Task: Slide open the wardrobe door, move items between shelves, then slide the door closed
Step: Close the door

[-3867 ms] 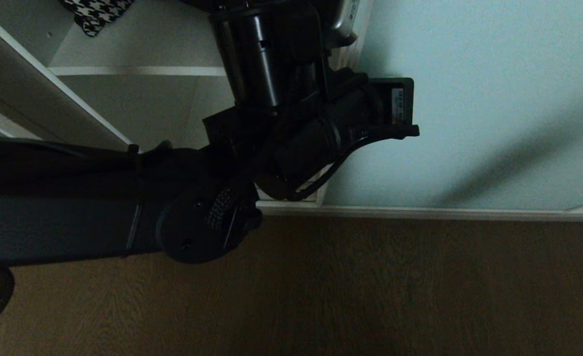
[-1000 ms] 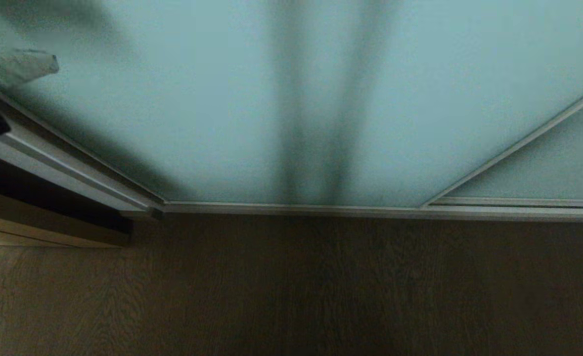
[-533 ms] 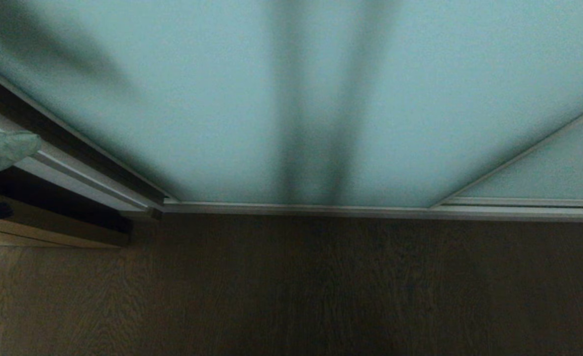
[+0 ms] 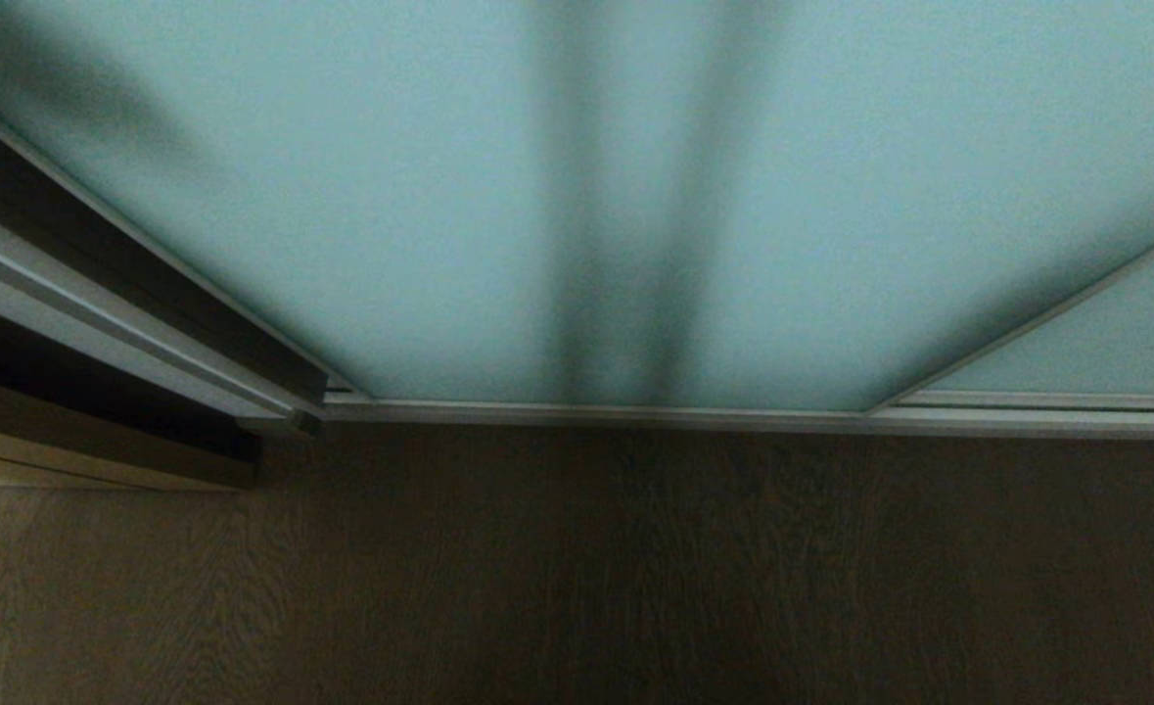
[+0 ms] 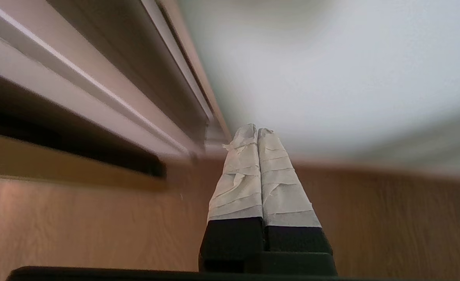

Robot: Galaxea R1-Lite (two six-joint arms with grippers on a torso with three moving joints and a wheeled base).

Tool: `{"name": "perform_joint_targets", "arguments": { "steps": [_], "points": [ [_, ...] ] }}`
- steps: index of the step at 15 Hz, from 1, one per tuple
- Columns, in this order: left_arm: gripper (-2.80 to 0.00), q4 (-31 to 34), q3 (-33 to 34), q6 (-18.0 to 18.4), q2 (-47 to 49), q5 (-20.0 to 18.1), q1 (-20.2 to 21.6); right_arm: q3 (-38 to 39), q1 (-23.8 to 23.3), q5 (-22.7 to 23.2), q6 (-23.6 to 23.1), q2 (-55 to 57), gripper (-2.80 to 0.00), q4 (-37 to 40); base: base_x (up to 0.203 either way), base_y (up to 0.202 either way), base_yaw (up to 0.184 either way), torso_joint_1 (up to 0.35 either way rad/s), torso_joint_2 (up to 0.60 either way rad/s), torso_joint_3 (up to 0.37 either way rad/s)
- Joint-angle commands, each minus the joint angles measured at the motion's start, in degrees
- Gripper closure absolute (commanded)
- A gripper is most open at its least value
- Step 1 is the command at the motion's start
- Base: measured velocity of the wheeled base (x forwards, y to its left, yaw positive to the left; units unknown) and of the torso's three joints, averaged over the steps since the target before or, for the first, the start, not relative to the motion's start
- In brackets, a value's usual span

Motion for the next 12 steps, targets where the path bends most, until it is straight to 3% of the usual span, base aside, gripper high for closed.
{"name": "perform_joint_targets", "arguments": {
  "steps": [1, 6, 12],
  "points": [
    [0.0, -2.64, -2.67, 0.17, 2.98, 0.73, 2.91, 0.0, 0.02, 0.04, -0.02, -0.19, 0.0, -0.02, 0.0, 0.0, 0.0, 0.0, 0.0, 0.0],
    [0.0, -7.88, -4.83, 0.58, 6.52, 1.32, 6.3, 0.0, 0.02, 0.04, -0.02, -0.14, 0.0, -0.02, 0.0, 0.0, 0.0, 0.0, 0.0, 0.0],
    [0.0, -17.39, -6.53, 0.46, 12.07, 1.15, 14.57, 0.0, 0.02, -0.05, -0.02, -0.19, 0.0, -0.02, 0.0, 0.0, 0.0, 0.0, 0.0, 0.0]
  ]
}}
